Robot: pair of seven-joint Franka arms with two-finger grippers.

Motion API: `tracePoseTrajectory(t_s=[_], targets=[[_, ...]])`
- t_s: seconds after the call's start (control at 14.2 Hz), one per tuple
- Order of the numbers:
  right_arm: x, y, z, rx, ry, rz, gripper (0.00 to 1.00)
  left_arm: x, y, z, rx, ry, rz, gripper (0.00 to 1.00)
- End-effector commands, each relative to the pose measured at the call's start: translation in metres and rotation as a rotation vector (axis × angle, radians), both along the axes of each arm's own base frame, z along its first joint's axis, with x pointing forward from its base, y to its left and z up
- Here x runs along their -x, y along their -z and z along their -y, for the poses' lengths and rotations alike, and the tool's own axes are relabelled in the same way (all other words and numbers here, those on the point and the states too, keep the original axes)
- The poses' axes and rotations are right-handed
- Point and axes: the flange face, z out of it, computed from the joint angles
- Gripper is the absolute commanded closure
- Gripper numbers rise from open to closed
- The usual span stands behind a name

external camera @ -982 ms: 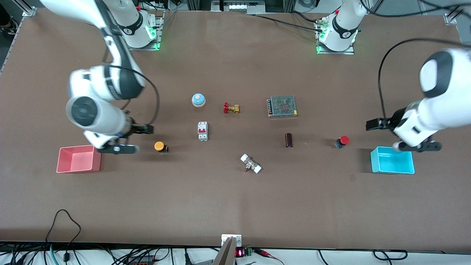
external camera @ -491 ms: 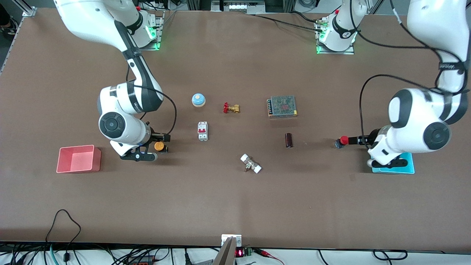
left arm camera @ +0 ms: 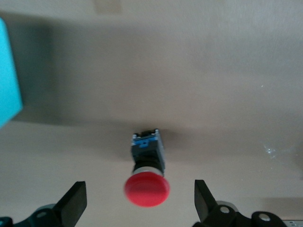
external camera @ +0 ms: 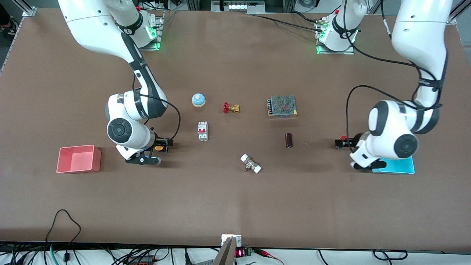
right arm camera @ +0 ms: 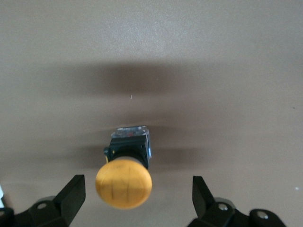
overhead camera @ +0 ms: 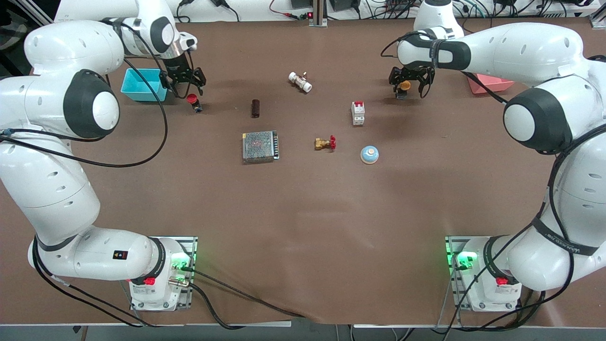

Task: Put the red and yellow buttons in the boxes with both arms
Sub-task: 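Lower and close the right gripper on yellow button while the left grasps red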

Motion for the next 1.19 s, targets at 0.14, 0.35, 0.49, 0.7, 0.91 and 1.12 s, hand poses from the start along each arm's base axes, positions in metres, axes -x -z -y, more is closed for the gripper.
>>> tracePoseTrajectory(t_s=[0.14,0.35,0.49,0.7,0.91,1.12], targets=[[-0.004,0.012,0.000,-0.010,0.026,0.009,0.02,0.011,0.014,0.001,0.006,-0.016,-0.024,0.13],[-0.004,0.012,0.001,-0.011,0.028,0.010,0.30,0.011,0.011,0.001,0.006,-0.020,-0.027,0.35],[-0.004,0.013,0.001,-0.011,0.028,0.009,0.31,0.011,0.009,0.001,0.006,-0.018,-0.029,0.46],[-0.006,0.012,0.001,-0.009,0.050,0.014,0.41,0.009,0.004,0.002,0.007,-0.018,-0.021,0.61],[-0.007,0.008,-0.003,-0.010,0.059,0.021,0.53,0.005,-0.007,-0.002,0.008,-0.024,-0.001,0.71],[-0.016,-0.005,-0.001,-0.018,0.058,0.046,0.58,-0.002,-0.035,-0.013,0.008,-0.036,0.047,0.78]])
